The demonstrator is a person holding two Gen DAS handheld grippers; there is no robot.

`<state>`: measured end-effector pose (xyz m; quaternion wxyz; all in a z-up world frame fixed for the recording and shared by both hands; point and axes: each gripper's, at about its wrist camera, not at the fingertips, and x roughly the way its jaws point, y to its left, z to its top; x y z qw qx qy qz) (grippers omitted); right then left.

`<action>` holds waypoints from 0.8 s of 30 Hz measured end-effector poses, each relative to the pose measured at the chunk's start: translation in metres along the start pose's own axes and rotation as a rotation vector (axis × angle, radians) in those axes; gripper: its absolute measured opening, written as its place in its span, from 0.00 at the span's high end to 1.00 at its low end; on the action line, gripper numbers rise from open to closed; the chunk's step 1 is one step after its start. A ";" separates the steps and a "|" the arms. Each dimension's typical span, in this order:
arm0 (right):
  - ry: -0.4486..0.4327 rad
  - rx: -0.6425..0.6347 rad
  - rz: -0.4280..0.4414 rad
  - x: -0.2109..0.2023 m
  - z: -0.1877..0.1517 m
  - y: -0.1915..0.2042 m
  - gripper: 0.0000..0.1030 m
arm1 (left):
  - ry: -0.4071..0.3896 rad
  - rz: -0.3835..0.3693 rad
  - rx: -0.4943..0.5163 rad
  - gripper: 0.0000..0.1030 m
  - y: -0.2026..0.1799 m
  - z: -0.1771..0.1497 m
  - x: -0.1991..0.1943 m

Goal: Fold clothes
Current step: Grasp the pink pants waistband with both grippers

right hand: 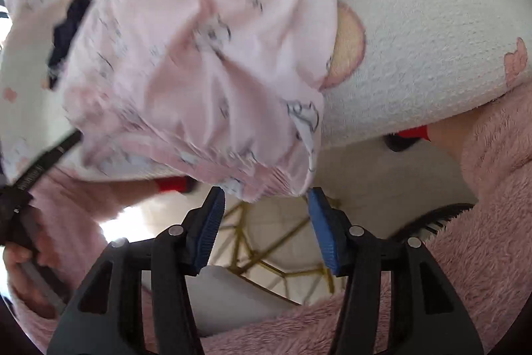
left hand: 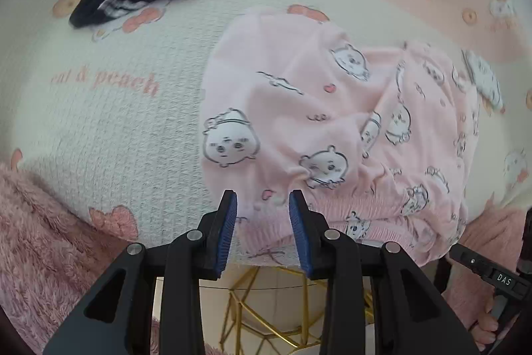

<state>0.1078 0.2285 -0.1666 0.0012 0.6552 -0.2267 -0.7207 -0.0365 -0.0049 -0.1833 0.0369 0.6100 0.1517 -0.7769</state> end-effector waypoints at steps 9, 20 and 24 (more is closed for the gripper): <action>0.119 0.214 0.021 0.045 0.000 -0.009 0.45 | 0.100 -0.131 -0.224 0.60 0.070 0.012 0.013; 0.186 0.249 0.250 0.070 -0.016 0.032 0.58 | 0.103 -0.237 -0.271 0.76 0.077 0.017 0.013; 0.114 0.146 0.259 0.033 -0.049 0.021 0.88 | 0.074 -0.271 -0.220 0.92 0.068 0.025 0.006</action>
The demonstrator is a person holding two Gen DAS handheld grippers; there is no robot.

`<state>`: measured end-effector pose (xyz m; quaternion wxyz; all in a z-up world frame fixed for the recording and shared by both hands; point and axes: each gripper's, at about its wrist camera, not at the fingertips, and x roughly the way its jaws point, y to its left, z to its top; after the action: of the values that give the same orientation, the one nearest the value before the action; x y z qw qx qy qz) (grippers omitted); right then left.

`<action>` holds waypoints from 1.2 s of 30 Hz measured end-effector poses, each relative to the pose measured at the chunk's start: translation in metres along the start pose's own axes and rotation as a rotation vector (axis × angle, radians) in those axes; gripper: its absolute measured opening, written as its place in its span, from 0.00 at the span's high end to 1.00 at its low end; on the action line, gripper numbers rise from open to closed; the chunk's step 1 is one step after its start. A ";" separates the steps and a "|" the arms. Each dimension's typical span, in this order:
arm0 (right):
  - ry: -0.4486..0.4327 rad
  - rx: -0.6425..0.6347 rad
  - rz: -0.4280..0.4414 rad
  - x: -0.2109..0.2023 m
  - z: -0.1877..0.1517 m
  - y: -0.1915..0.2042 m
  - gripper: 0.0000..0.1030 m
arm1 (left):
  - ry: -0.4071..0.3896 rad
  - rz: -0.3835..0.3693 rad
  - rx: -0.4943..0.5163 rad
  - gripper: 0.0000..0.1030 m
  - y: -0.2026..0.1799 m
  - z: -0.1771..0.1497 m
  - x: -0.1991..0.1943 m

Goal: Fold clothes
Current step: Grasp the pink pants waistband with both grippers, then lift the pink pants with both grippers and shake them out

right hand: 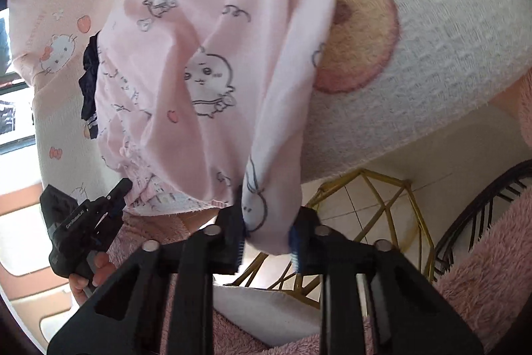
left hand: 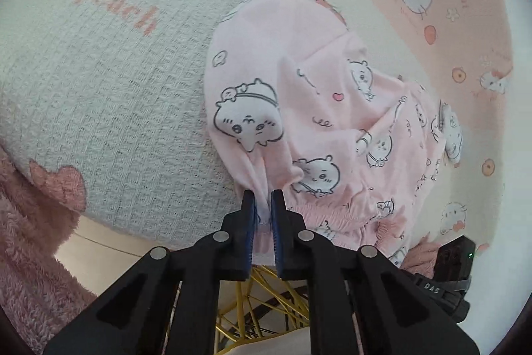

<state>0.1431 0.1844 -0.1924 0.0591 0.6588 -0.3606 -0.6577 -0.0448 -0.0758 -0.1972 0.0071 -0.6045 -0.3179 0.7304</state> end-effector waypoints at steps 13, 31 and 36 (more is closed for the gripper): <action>-0.371 -0.183 0.227 -0.316 0.202 0.057 0.91 | -0.451 -0.206 0.337 0.93 -0.225 0.144 -0.181; -0.331 -0.318 0.069 -0.223 0.128 0.042 0.90 | -0.173 0.036 0.286 0.93 -0.105 0.110 -0.068; -0.100 -0.134 -0.100 -0.090 0.138 -0.024 0.92 | -0.019 0.369 0.270 0.92 -0.066 0.108 0.012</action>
<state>0.0389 0.3067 -0.1492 0.0522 0.6367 -0.2850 -0.7146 -0.1686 -0.0679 -0.1692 -0.0485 -0.6390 -0.1014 0.7610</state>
